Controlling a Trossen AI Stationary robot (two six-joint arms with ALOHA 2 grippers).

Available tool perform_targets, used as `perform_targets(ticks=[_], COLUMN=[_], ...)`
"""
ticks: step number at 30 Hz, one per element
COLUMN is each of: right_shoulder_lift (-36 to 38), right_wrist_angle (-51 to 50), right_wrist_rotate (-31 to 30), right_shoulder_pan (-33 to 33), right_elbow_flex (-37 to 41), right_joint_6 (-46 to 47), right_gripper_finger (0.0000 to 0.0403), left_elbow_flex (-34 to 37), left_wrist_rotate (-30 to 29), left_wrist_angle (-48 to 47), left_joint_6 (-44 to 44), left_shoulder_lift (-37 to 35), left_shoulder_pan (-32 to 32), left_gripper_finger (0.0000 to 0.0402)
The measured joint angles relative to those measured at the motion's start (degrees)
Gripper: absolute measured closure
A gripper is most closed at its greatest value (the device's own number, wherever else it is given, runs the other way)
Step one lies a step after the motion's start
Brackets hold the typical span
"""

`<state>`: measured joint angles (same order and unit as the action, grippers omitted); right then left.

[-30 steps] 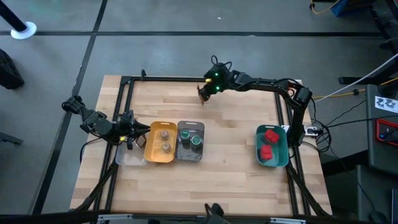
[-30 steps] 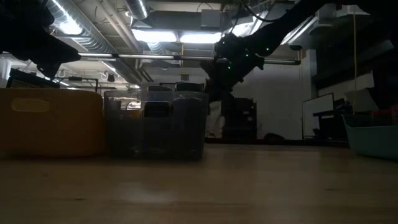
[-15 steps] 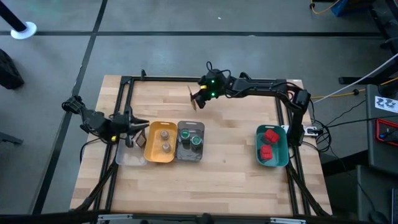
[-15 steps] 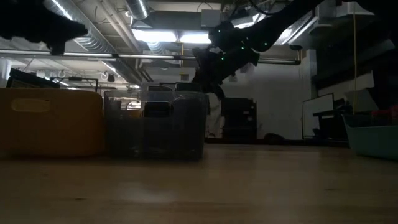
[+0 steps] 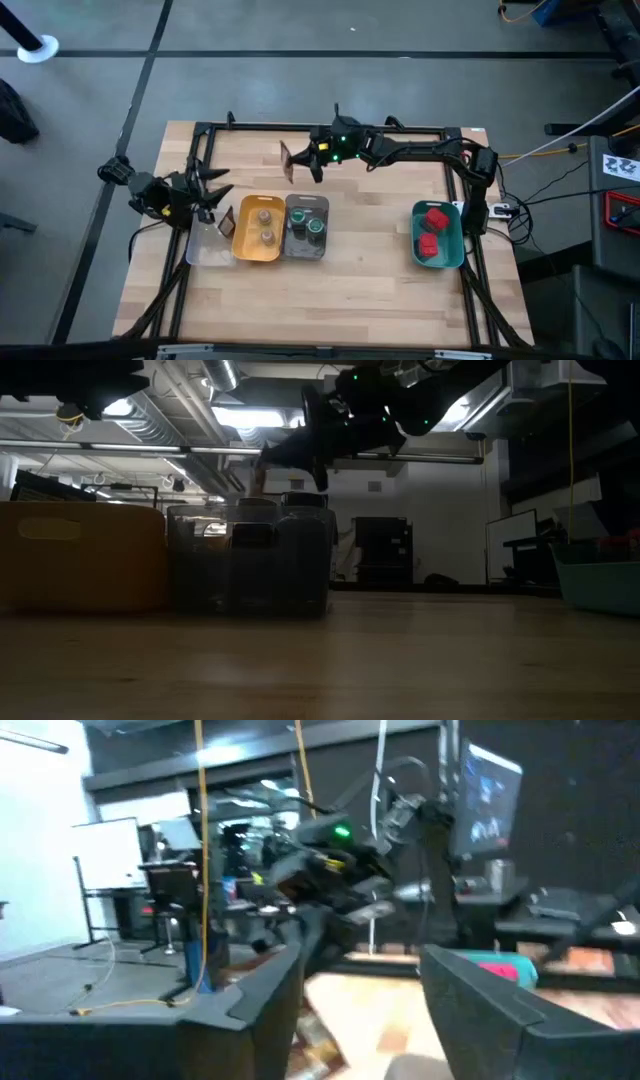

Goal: Sort spices by type
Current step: Put the orange spice bag into the transparent bin

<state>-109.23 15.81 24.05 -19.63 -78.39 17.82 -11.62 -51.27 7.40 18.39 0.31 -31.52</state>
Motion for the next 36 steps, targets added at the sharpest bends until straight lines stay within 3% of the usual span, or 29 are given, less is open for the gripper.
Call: perform_targets(ticks=[4,11,20,25,32,36], right_shoulder_lift=[0.0,0.1,0.1,0.1,0.1,0.1], right_wrist_angle=[2.3,5.2,6.9,6.8,6.8,6.8], right_wrist_rotate=[1.0,3.5,7.1,7.1,7.1,6.8], right_shoulder_pan=[2.1,5.6,11.1,13.9,16.9,17.9], right_elbow_flex=[0.0,0.0,0.0,0.0,0.0,0.0], right_joint_6=[-0.5,-3.6,-7.5,-8.9,-10.8,-11.2], right_gripper_finger=[0.0400,0.0400,0.0400,0.0400,0.0400,0.0400], left_elbow_flex=[0.0,0.0,0.0,0.0,0.0,0.0], left_wrist_rotate=[0.6,5.1,10.0,17.3,19.0,25.8], left_wrist_angle=[3.3,5.2,5.3,5.4,8.9,11.2], left_joint_6=[-1.6,-9.7,-16.3,-19.5,-22.2,-22.2], left_shoulder_lift=[0.0,2.6,13.5,19.8,25.6,27.6], left_shoulder_pan=[2.4,6.5,9.9,10.8,11.2,11.2], left_gripper_finger=[0.0187,0.0188,0.0189,0.0189,0.0189,0.0190])
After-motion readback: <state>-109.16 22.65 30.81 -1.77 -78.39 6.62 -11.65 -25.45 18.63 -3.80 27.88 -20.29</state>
